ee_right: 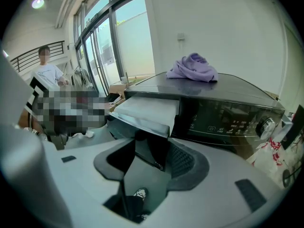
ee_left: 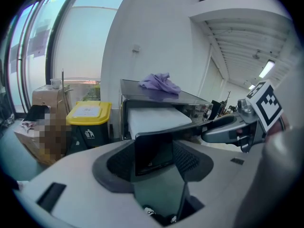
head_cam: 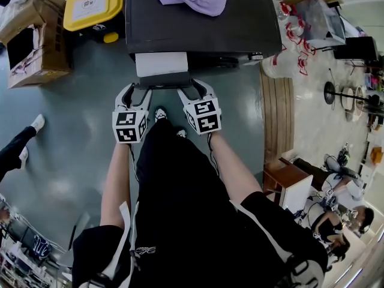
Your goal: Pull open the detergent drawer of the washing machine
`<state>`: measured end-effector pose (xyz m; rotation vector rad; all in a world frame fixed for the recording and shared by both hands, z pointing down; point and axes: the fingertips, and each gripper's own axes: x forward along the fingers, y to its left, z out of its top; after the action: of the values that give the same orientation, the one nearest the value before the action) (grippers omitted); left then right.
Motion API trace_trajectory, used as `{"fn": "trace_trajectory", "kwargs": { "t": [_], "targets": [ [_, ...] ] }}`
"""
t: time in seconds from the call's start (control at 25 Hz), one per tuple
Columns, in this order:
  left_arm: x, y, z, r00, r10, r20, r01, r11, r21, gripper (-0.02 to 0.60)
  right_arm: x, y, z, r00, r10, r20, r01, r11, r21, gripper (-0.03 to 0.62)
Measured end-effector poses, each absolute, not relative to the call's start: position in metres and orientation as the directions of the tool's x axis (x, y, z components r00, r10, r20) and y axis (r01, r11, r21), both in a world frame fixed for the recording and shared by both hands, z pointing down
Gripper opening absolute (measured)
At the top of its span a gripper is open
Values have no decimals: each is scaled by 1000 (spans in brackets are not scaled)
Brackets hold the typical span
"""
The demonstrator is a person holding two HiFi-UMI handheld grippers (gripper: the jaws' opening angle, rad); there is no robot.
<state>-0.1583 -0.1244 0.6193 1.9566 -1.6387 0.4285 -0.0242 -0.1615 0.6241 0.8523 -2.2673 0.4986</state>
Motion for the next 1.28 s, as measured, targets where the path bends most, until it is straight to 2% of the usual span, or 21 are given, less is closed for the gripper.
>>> {"fn": "trace_trajectory", "kwargs": {
  "t": [1.28],
  "targets": [
    [-143, -80, 620, 183, -808, 560, -977, -84, 198, 236, -8, -118, 625, -579, -436, 689, -680, 725, -112, 210]
  ]
}}
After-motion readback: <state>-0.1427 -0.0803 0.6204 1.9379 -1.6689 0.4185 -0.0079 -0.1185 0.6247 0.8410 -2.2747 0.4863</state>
